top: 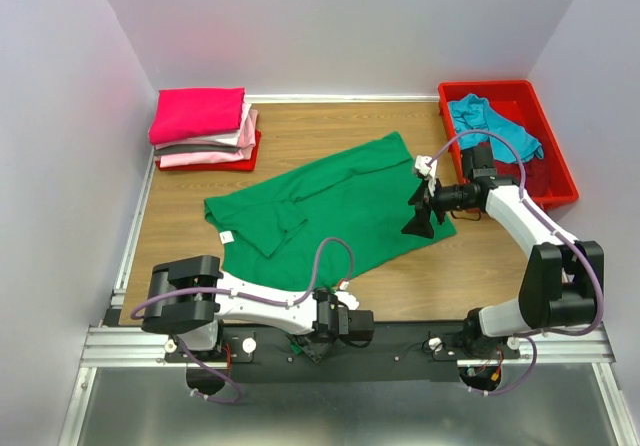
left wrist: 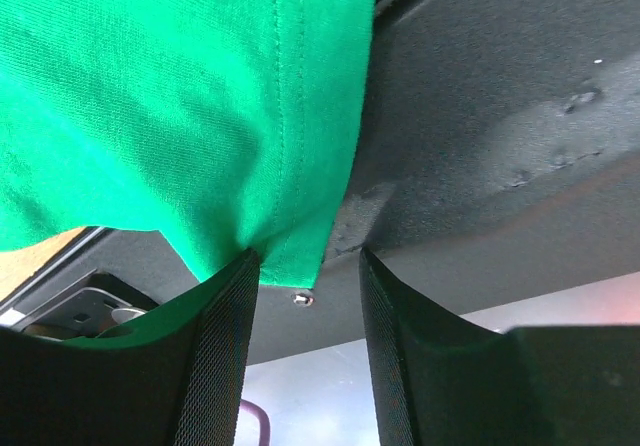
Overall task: Fold and stack the t-shirts
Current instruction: Fold the tshirt
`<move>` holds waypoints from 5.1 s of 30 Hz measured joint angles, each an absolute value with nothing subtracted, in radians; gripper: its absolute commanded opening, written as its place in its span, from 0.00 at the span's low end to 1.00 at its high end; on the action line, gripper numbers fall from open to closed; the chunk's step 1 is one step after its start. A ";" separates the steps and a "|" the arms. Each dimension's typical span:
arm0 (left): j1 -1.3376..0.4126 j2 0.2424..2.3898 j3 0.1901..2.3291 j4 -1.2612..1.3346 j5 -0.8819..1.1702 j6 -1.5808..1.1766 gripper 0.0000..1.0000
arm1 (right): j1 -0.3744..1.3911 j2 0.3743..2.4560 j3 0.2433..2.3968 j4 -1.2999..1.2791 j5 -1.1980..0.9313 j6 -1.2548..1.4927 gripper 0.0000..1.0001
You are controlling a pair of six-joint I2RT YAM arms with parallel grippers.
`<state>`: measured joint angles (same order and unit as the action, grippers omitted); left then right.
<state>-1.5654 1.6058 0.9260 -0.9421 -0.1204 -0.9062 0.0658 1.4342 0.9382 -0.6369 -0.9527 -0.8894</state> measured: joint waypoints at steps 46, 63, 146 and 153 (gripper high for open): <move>-1.457 1.512 0.809 -0.841 -0.094 -0.876 0.00 | 0.057 1.448 0.947 -0.653 -0.960 -0.880 1.00; -1.427 1.325 0.882 -0.793 -0.090 -0.857 0.00 | 0.050 1.436 0.976 -0.677 -0.572 -0.919 0.92; -0.982 0.857 0.916 -0.884 -0.261 -0.841 0.00 | 0.027 1.765 1.283 -0.834 -0.509 -1.427 0.03; -0.889 0.858 0.918 -0.852 -0.282 -0.789 0.00 | 0.062 1.792 1.316 -0.828 -0.511 -1.351 0.03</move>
